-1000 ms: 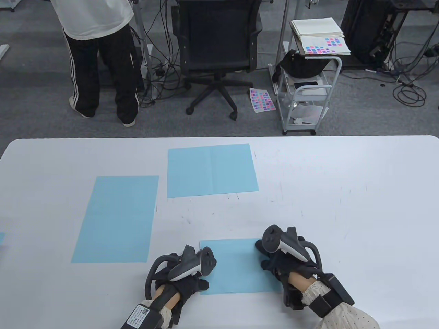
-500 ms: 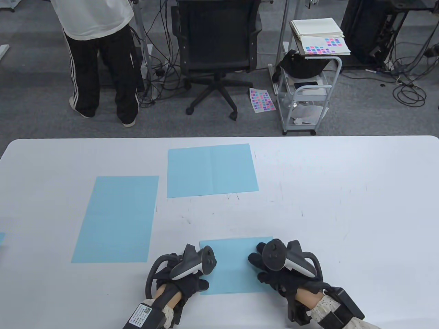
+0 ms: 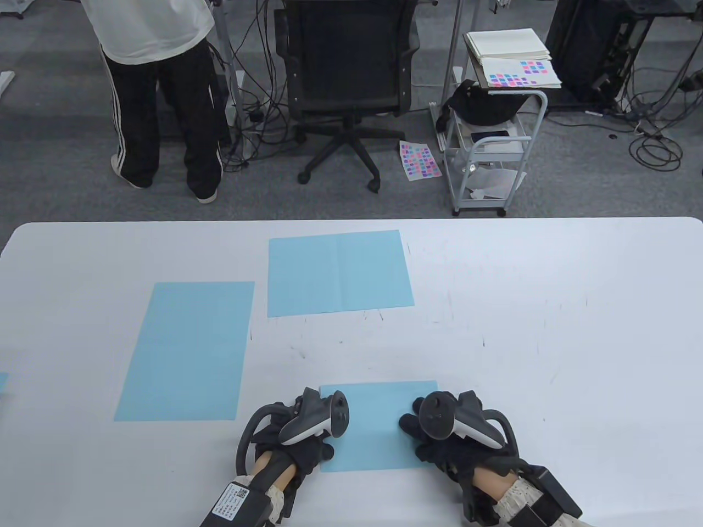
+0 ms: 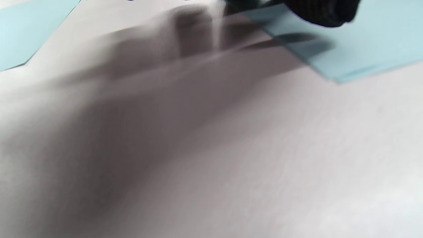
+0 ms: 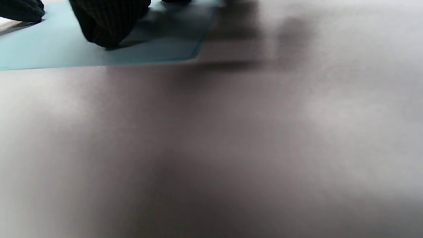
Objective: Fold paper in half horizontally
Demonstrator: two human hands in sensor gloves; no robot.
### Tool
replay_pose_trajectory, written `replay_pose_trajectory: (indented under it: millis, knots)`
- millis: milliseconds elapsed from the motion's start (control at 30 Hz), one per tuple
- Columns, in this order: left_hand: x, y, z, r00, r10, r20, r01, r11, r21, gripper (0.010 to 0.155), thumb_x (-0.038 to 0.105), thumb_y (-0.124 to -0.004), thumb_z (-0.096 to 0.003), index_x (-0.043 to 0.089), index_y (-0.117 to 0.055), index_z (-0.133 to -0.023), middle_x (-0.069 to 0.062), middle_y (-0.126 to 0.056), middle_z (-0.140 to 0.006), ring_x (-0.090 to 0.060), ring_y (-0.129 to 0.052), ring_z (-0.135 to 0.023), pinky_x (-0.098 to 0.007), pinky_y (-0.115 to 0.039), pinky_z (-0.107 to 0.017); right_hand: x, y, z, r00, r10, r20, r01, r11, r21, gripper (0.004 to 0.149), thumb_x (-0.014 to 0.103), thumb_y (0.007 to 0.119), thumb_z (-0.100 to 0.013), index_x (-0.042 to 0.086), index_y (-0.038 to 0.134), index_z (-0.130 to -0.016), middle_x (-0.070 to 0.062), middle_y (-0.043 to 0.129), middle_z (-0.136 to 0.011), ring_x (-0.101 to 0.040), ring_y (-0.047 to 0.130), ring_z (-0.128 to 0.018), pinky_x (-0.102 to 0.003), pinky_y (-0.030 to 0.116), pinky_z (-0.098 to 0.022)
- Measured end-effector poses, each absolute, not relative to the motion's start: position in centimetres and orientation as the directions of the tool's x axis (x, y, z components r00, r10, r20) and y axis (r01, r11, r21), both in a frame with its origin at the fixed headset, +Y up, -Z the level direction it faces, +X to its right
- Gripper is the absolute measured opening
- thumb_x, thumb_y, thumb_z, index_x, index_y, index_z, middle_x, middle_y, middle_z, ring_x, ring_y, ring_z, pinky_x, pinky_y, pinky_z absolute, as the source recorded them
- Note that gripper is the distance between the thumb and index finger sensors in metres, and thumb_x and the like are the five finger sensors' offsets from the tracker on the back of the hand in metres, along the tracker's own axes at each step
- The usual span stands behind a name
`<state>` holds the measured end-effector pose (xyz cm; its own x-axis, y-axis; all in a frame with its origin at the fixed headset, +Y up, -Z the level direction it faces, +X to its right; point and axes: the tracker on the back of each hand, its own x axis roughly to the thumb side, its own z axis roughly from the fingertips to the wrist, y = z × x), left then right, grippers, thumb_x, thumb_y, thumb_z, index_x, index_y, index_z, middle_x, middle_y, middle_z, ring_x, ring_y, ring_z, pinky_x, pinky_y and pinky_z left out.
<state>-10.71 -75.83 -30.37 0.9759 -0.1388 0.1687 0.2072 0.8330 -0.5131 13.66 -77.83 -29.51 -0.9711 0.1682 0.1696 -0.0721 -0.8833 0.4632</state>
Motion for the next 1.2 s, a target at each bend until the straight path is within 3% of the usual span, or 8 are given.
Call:
replay_pose_trajectory:
  millis: [233,567,1200]
  knots:
    - [-8.2,-74.7,-31.8,0.979,-0.116,0.168,0.185,0.849,-0.495,0.072,0.054,-0.067,-0.0402,0.059,-0.028,-0.101,0.028,-0.021,-0.117,-0.009,-0.024,-0.116,-0.050,-0.035,-0.090,13.5,-77.9,-29.4,-0.973,0.164,0.164,-0.072,-0.886,0.459,0.061,0.042,0.071,-0.047,0.050,0.043,-0.101,0.017,0.025,-0.117,-0.029,0.012,-0.109,-0.065,0.009,-0.073]
    - [-3.3,-76.7,-33.1,0.975,-0.069,0.211,0.176,0.820,-0.544,0.068,0.059,-0.058,-0.0387,0.062,-0.024,-0.098,0.035,-0.016,-0.113,-0.002,-0.011,-0.113,-0.048,-0.022,-0.091,13.6,-77.9,-29.4,-0.971,0.179,0.158,-0.085,-0.878,0.471,0.061,0.042,0.071,-0.047,0.050,0.043,-0.100,0.018,0.024,-0.117,-0.029,0.012,-0.109,-0.065,0.009,-0.073]
    - [-4.6,-77.5,-33.2,0.976,-0.108,0.189,0.197,0.810,-0.553,0.068,0.061,-0.061,-0.0372,0.065,-0.027,-0.097,0.037,-0.018,-0.112,-0.002,-0.021,-0.115,-0.049,-0.028,-0.090,13.7,-77.9,-29.5,-0.972,0.178,0.152,-0.086,-0.876,0.474,0.061,0.043,0.070,-0.047,0.051,0.042,-0.100,0.018,0.023,-0.116,-0.029,0.012,-0.109,-0.064,0.009,-0.073]
